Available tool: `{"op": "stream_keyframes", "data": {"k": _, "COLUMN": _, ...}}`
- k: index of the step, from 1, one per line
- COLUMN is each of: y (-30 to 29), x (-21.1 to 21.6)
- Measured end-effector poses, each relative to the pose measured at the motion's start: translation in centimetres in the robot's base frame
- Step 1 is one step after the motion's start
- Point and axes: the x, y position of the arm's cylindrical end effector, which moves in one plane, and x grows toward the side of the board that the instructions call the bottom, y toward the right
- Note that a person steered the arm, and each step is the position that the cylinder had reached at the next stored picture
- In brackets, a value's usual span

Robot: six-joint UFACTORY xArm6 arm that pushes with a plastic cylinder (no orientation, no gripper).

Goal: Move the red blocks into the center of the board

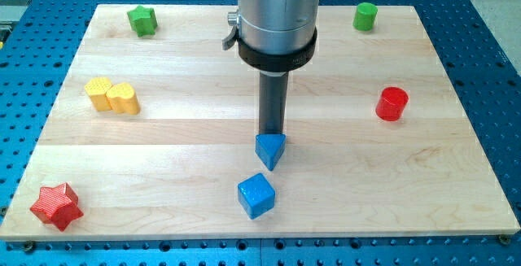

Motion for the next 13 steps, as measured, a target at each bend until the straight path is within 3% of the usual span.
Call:
{"op": "stream_keyframes", "data": {"k": 1, "y": 0.4, "x": 4.3}}
{"op": "stream_keyframes", "data": {"k": 2, "y": 0.5, "x": 4.5}}
{"op": "stream_keyframes", "data": {"k": 4, "y": 9.0, "x": 9.9}}
{"op": "stream_keyframes", "data": {"k": 5, "y": 14.8, "x": 9.3}}
{"op": "stream_keyframes", "data": {"k": 6, "y": 19.0, "x": 1.5}}
{"op": "stream_keyframes", "data": {"k": 7, "y": 20.4, "x": -3.5}}
{"op": "stream_keyframes", "data": {"k": 8, "y": 13.3, "x": -3.3}}
{"op": "stream_keyframes", "data": {"k": 10, "y": 13.0, "x": -5.2}}
{"op": "stream_keyframes", "data": {"k": 11, "y": 5.2, "x": -4.7}}
{"op": "stream_keyframes", "data": {"k": 13, "y": -14.8, "x": 1.2}}
